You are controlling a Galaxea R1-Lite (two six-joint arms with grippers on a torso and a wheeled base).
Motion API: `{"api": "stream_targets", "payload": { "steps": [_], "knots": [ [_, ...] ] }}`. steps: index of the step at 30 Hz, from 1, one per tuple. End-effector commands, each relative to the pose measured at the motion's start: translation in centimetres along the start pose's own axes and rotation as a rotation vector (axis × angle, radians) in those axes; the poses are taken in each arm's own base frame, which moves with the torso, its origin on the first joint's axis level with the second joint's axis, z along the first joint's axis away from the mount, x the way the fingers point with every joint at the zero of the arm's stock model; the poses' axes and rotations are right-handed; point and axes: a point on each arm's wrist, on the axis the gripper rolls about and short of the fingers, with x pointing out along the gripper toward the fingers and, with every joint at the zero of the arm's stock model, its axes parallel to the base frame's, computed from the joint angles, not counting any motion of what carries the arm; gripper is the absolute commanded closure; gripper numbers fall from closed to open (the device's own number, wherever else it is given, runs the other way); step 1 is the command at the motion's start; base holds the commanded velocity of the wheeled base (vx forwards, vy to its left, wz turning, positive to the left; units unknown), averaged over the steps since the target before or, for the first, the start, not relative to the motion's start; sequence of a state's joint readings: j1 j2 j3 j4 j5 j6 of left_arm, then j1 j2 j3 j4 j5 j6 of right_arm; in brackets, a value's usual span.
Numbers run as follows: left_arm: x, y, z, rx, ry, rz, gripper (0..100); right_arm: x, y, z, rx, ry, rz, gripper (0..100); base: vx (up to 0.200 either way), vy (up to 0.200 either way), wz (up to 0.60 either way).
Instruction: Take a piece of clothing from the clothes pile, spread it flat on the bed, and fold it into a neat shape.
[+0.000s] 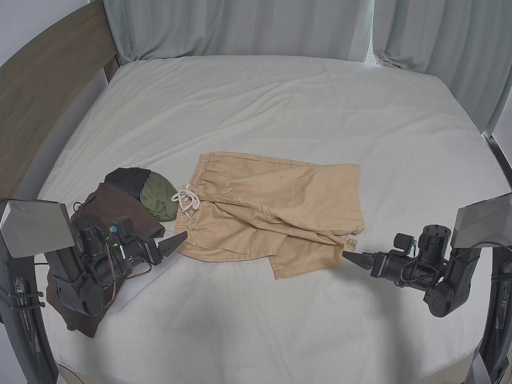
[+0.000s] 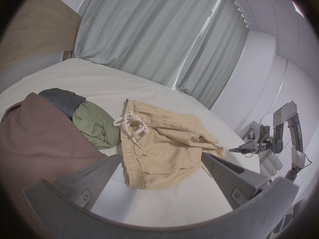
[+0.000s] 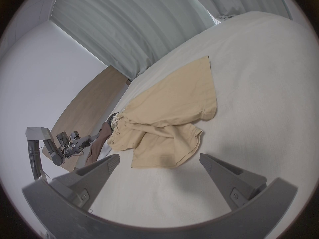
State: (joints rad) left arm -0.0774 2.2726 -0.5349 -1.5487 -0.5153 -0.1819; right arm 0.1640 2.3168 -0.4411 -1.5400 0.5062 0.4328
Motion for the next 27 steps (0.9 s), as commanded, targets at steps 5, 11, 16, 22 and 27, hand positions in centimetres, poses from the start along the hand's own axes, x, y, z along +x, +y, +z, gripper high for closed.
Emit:
{"api": "stream_targets", "payload": {
  "steps": [5, 11, 16, 22, 27],
  "knots": [
    [0.4, 0.5, -1.2, -0.017, 0.028, 0.007, 0, 0.9, -0.6, -1.6, 0.020, 0.048, -0.006, 0, 0.000, 0.000, 0.00],
    [0.4, 0.6, -1.1, -0.016, 0.025, 0.008, 0, 1.7, -0.9, -2.0, 0.020, 0.056, 0.001, 0, 0.000, 0.000, 0.00],
    [0.4, 0.5, -1.1, -0.016, 0.025, 0.007, 0, 2.8, -0.9, -2.6, 0.013, 0.067, 0.016, 0, 0.000, 0.000, 0.00],
    [0.4, 0.5, -1.0, -0.015, 0.023, 0.006, 0, 4.3, -1.1, -2.9, -0.003, 0.048, 0.014, 100, 0.000, 0.000, 0.00],
    [0.4, 0.5, -1.0, -0.014, 0.021, 0.006, 0, 5.0, -1.2, -2.7, -0.014, 0.026, 0.005, 100, 0.000, 0.000, 0.00]
  ]
}}
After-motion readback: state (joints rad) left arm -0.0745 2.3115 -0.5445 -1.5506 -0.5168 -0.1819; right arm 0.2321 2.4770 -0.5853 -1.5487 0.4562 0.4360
